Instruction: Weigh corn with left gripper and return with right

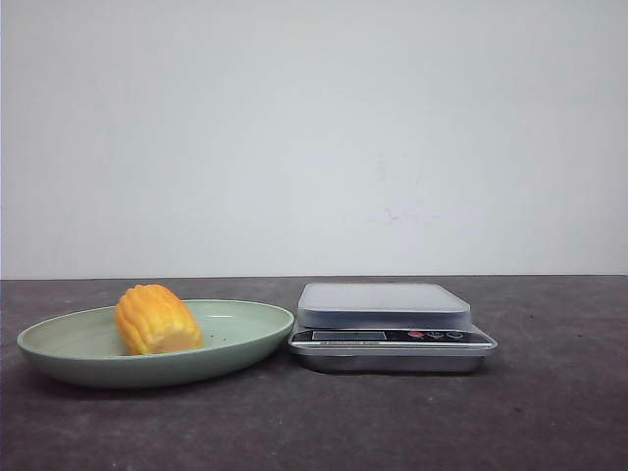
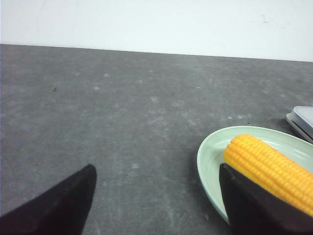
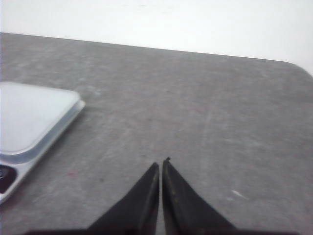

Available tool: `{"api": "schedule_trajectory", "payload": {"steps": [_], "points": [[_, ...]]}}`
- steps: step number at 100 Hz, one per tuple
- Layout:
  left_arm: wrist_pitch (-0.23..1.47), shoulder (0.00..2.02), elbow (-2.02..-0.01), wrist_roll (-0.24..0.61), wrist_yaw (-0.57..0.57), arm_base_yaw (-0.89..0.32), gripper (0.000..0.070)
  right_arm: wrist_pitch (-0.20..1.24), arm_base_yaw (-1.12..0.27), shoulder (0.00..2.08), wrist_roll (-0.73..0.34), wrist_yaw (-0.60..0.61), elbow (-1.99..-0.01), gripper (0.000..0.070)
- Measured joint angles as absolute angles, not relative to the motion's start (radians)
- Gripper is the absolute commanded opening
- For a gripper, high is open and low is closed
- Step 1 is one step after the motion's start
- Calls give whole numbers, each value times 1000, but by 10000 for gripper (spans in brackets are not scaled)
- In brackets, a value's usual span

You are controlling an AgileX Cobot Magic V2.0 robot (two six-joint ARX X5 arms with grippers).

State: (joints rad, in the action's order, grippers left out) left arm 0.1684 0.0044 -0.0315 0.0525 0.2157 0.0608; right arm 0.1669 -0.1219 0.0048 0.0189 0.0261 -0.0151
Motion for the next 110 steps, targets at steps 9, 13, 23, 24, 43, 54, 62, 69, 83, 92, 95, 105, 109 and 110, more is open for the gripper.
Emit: {"api": "schedule_trajectory", "payload": {"steps": [9, 13, 23, 24, 43, 54, 62, 69, 83, 92, 95, 105, 109, 110], "points": [[168, 4, -31, 52, 216, 61, 464, 167, -137, 5, 19, 26, -15, 6], [168, 4, -31, 52, 216, 61, 464, 167, -138, 5, 19, 26, -15, 6], [168, 4, -31, 52, 216, 61, 464, 167, -137, 5, 19, 26, -15, 6], [168, 4, -31, 52, 216, 60, 464, 167, -137, 5, 19, 26, -15, 6], [168, 4, -31, 52, 216, 61, 464, 167, -137, 5, 19, 26, -15, 6], [168, 4, -31, 52, 216, 61, 464, 167, -137, 5, 19, 26, -15, 6], [168, 4, -31, 52, 216, 60, 464, 167, -137, 5, 19, 26, -15, 6], [168, 4, -31, 52, 216, 61, 464, 167, -137, 5, 19, 26, -15, 6], [168, 4, -31, 52, 216, 61, 464, 167, -137, 5, 19, 26, -15, 6], [168, 4, -31, 52, 216, 61, 464, 167, -137, 5, 19, 26, -15, 6], [168, 4, -31, 52, 216, 60, 464, 167, -137, 5, 19, 26, -15, 6], [168, 4, -31, 52, 216, 60, 464, 167, -137, 5, 19, 26, -15, 6], [168, 4, -31, 52, 216, 61, 464, 167, -137, 5, 19, 26, -15, 6], [168, 4, -31, 52, 216, 61, 464, 167, -137, 5, 19, 26, -15, 6]]}}
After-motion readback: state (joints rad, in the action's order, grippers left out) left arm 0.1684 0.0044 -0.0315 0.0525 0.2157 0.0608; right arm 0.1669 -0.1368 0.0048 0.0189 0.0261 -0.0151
